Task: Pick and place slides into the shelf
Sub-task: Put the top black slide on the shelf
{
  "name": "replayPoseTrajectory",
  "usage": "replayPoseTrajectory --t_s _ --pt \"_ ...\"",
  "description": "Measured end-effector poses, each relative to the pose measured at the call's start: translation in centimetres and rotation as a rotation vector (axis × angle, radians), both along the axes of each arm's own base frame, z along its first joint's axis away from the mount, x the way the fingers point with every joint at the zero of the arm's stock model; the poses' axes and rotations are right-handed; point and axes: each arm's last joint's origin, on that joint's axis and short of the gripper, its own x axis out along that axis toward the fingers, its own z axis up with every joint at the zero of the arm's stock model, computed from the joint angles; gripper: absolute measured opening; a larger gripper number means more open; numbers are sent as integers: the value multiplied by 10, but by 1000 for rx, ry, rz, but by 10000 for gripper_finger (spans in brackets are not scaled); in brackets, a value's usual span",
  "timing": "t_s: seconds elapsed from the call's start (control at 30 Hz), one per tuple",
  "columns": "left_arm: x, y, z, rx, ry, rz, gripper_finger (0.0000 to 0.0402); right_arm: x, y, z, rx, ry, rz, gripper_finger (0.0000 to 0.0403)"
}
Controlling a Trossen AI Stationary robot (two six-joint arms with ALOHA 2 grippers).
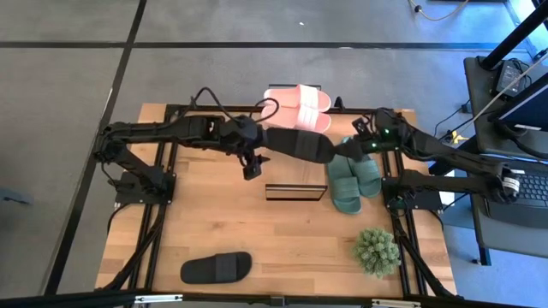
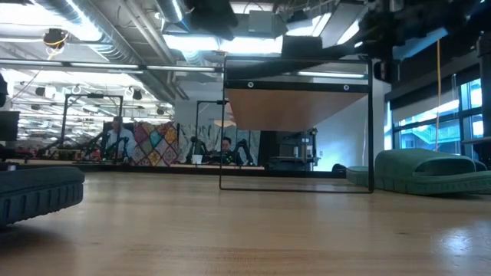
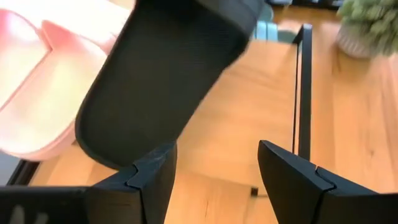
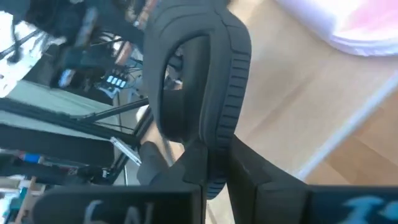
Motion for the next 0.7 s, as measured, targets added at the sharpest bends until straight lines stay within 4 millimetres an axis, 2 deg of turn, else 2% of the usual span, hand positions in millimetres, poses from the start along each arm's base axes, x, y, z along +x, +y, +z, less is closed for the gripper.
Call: replayPoseTrajectory --t_s 0.3,0.7 --pt "-4 -16 -4 24 72 -42 216 8 -24 -10 83 12 -8 38" --pt "-5 -23 -6 30 92 -71 216 22 -34 -27 114 74 21 38"
